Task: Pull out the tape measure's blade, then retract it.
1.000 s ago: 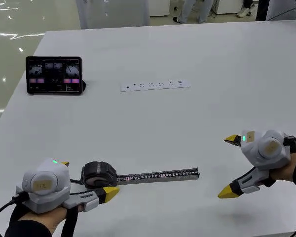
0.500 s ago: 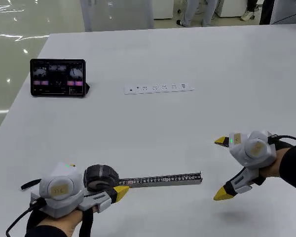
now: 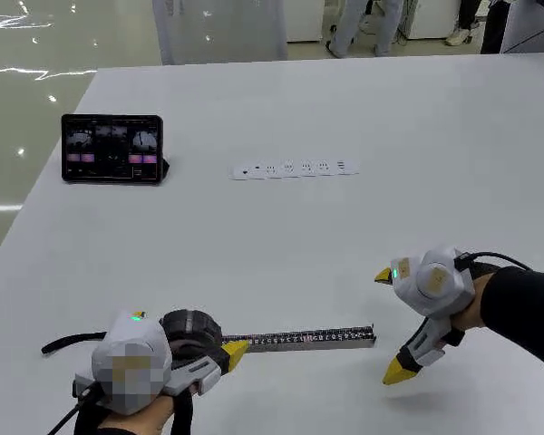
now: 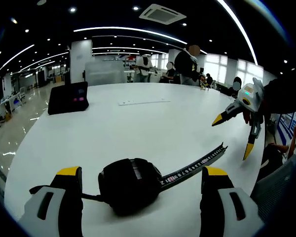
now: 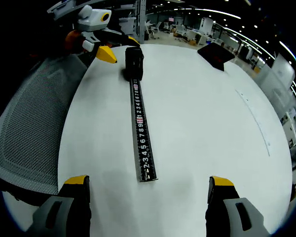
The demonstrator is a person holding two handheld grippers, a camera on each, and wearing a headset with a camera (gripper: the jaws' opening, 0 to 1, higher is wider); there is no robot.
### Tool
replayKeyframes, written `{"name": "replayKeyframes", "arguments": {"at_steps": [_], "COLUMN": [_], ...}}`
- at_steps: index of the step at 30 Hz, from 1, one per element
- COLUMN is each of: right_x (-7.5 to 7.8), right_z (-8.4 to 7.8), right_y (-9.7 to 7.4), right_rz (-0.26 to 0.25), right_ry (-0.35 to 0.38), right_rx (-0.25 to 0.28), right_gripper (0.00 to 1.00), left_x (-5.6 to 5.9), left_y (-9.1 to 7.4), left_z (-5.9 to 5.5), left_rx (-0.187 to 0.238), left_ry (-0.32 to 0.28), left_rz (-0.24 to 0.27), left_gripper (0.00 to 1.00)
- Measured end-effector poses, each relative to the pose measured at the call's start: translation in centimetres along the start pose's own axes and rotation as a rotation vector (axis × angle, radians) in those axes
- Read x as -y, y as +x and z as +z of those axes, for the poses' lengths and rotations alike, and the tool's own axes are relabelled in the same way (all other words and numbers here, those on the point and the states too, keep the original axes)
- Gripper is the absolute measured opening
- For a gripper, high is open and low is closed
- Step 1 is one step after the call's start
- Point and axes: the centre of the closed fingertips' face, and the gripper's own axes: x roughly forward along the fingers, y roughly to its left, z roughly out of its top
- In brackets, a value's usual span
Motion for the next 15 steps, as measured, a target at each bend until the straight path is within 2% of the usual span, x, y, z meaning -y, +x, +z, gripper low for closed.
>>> {"name": "replayKeyframes", "arguments": {"at_steps": [3, 5, 10, 15], "right_x": [0.1, 0.1, 0.1, 0.1], "right_z": [0.0, 0.0, 0.1, -0.2], "right_y": [0.4, 0.5, 0.8, 1.2], "right_rz": [0.015, 0.029, 0.045, 0.059], "right_ry": [0.0, -0.004, -0.004, -0.02], "right_rx": [-0.005, -0.008, -0.01, -0.019], "right_gripper": [0.99, 0.94, 0.91, 0.77], "left_x": [-0.1, 0.1, 0.2, -0.1], "left_y": [-0.2, -0.2, -0.3, 0.1], "left_z": [-0.1, -0.3, -0.2, 0.2], "left_rx": [0.012, 0.017, 0.036, 0.046], "left_ry": [0.006, 0.012, 0.021, 0.013], "left_rz": [0.026, 0.029, 0.034, 0.039], "left_gripper": [0.99, 0.99, 0.99, 0.99]}}
